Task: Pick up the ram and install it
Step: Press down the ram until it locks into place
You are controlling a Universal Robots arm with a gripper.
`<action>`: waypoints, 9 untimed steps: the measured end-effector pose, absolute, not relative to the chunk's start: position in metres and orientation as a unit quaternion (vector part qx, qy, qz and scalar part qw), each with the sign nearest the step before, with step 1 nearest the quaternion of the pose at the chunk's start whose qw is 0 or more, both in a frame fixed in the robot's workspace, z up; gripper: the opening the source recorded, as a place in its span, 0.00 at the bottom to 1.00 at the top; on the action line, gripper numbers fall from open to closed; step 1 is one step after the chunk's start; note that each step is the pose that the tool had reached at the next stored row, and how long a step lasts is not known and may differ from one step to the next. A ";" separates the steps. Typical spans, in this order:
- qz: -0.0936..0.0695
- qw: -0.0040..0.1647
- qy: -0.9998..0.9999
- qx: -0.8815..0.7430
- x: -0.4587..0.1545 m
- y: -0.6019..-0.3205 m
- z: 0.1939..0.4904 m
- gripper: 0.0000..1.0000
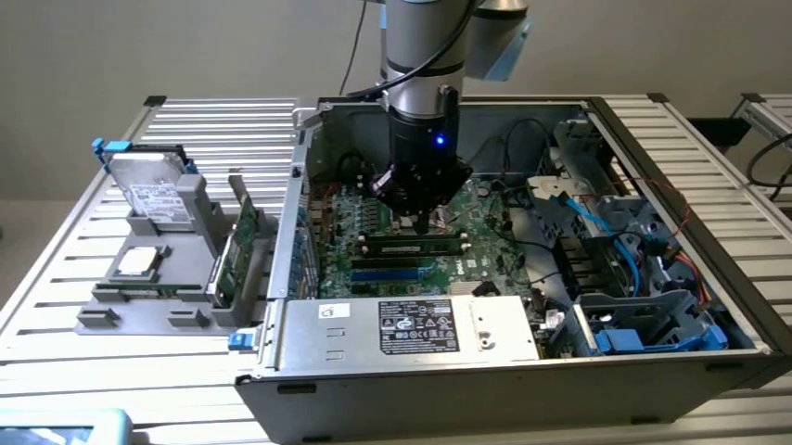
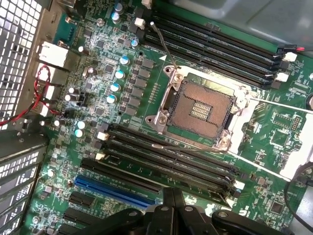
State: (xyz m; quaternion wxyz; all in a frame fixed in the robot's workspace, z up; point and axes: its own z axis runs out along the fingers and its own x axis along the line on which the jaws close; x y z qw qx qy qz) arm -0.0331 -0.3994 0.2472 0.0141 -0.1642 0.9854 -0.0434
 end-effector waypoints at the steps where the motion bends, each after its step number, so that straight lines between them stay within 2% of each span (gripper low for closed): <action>1: -0.043 0.014 0.985 -0.164 -0.033 -0.399 0.247 0.11; 9: -0.044 0.012 0.992 -0.115 -0.033 -0.399 0.247 0.11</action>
